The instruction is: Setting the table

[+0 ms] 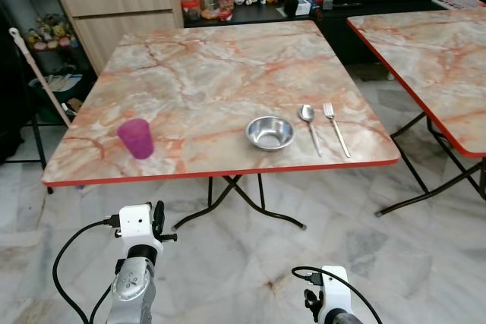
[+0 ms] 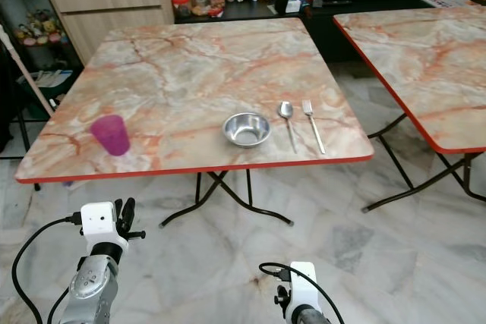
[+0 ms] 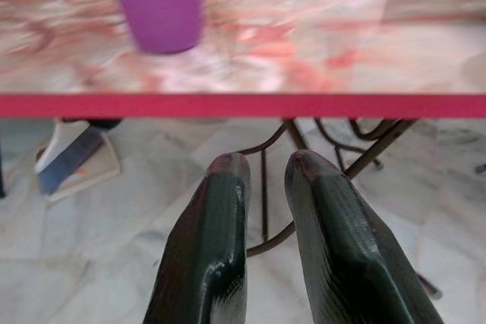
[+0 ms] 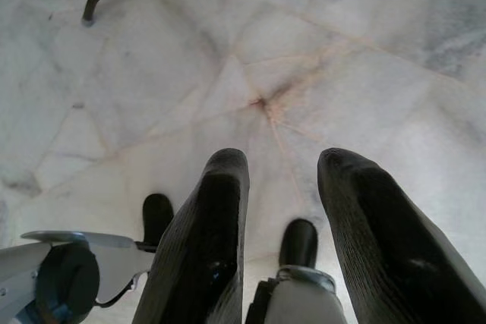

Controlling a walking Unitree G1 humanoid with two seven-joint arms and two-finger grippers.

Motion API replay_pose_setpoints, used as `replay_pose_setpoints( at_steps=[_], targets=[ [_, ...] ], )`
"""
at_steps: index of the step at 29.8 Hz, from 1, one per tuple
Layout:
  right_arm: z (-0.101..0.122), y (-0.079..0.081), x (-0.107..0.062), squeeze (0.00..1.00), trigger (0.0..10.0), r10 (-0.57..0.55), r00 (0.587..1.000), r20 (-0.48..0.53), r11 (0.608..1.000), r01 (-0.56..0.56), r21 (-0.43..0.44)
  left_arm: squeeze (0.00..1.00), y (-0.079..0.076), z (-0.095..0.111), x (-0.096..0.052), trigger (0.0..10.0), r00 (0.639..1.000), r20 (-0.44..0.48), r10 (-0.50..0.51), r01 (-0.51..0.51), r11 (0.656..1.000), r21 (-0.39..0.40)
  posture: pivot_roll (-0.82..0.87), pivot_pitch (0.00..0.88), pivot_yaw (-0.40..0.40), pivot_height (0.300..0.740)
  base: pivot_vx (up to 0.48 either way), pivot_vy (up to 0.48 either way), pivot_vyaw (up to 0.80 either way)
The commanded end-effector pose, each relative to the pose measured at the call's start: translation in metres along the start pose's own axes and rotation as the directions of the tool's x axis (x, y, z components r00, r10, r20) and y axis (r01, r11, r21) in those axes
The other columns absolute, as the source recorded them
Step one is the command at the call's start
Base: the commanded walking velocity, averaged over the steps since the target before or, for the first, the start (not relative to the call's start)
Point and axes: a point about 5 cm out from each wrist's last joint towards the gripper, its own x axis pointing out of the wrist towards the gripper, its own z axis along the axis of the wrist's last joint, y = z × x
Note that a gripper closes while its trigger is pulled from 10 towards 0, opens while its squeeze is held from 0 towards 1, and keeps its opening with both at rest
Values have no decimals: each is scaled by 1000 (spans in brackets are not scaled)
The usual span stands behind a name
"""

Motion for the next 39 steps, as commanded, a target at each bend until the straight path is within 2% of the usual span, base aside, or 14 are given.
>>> replay_pose_setpoints(
  at_steps=[1, 17, 23, 29, 35, 39],
  targets=[
    [2, -2, 0, 0, 10000, -8, 1000, 7, 1000, 8, 2, 0, -2, 0, -1, 10000, 1000, -11, 0, 0, 1000, 0, 116, 10, 39, 740, 0, -480, 0],
    [2, -2, 0, 0, 10000, -7, 1000, 7, 1000, 7, 0, 0, -1, 7, 1, 10000, 1000, 6, 10, -9, 1000, -10, 118, 10, 37, 740, 0, -466, 0],
    [1, -3, 0, 0, 10000, -8, 1000, 5, 1000, 8, 3, 0, -3, 16, 6, 10000, 1000, 29, 9, -8, 999, -36, 118, 9, 37, 740, 0, 0, 0],
    [0, -2, 0, 0, 10000, -5, 1000, 1, 1000, 5, 7, 0, -7, 35, 16, 10000, 996, 90, 6, -1, 999, -52, 119, 12, 38, 740, 0, 0, 0],
    [-1, -2, 0, 0, 10000, -8, 1000, -1, 1000, 8, 12, 0, -7, 45, 23, 10000, 994, 113, 9, -3, 998, -58, 112, 5, 43, 740, 351, 0, 0],
    [0, -2, 0, 0, 10000, -6, 1000, 1, 1000, 6, -13, 0, -6, 48, 26, 10000, 993, 119, 17, -9, 998, -65, 111, 4, 43, 740, 385, 0, 0]
  ],
)
